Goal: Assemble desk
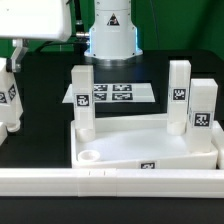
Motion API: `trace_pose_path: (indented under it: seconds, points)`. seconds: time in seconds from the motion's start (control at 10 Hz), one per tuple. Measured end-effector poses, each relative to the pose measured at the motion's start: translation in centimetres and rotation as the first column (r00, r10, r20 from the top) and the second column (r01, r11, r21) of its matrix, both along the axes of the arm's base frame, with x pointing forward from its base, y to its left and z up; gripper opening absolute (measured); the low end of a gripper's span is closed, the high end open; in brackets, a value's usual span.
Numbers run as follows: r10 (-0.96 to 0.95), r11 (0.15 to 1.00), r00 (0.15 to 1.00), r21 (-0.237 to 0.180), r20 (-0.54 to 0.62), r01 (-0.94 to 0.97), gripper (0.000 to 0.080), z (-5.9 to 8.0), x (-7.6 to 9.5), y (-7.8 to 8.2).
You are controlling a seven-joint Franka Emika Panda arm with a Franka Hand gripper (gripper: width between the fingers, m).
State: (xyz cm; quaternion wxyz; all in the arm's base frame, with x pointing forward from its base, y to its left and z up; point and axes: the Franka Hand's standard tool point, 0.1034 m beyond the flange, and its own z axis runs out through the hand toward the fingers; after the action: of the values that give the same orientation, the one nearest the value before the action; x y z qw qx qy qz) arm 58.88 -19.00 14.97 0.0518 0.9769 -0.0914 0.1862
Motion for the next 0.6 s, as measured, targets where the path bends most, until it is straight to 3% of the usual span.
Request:
trace_pose_path:
  seconds: [0.4,0.6]
  points:
    - [-0.019,1.000,1.000,0.010,0.004,0.019,0.0290,-0.2,0.2,0.6]
    - [-0.021,0.998,0.999,0.053,0.034,0.019,0.0290,0.4,2.6,5.1]
